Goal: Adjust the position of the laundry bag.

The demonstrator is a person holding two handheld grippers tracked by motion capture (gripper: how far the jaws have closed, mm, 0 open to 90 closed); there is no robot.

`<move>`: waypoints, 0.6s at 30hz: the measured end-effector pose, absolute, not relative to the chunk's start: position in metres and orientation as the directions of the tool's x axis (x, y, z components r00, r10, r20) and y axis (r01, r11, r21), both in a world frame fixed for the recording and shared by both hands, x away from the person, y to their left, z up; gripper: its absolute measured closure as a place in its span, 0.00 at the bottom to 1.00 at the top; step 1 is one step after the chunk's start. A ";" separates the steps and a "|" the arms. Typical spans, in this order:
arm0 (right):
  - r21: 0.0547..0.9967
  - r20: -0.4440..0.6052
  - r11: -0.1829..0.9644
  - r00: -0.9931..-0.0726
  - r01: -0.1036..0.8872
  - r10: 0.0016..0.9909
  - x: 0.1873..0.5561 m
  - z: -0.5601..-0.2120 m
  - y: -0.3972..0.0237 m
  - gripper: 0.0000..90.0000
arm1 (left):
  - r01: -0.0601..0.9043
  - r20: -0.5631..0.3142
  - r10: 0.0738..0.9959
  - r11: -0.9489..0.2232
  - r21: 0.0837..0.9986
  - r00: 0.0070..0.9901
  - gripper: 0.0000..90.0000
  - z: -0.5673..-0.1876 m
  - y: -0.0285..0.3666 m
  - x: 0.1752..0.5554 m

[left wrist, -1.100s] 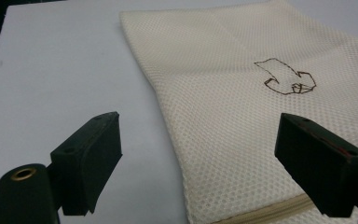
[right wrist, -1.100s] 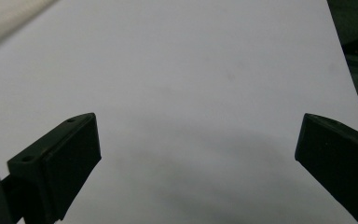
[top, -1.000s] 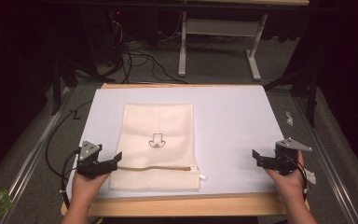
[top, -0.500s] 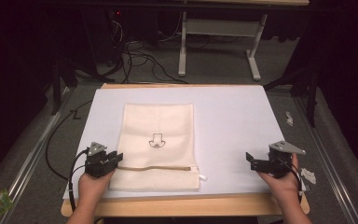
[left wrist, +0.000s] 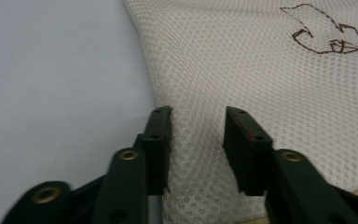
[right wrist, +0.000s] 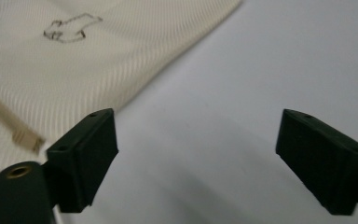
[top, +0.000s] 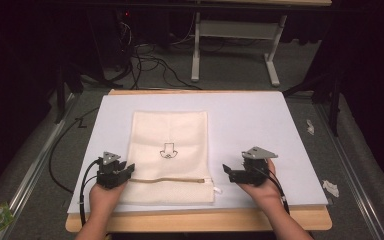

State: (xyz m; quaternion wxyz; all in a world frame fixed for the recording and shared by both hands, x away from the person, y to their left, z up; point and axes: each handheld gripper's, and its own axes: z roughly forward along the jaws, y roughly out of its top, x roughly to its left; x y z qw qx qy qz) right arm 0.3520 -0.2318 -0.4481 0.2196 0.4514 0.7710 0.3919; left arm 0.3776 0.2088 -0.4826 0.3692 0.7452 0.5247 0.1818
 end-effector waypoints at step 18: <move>0.722 0.024 0.350 -0.527 0.597 0.850 0.426 -0.477 -0.138 0.89 | 0.640 -0.121 0.895 -0.207 0.740 0.429 0.97 -0.481 0.213 0.377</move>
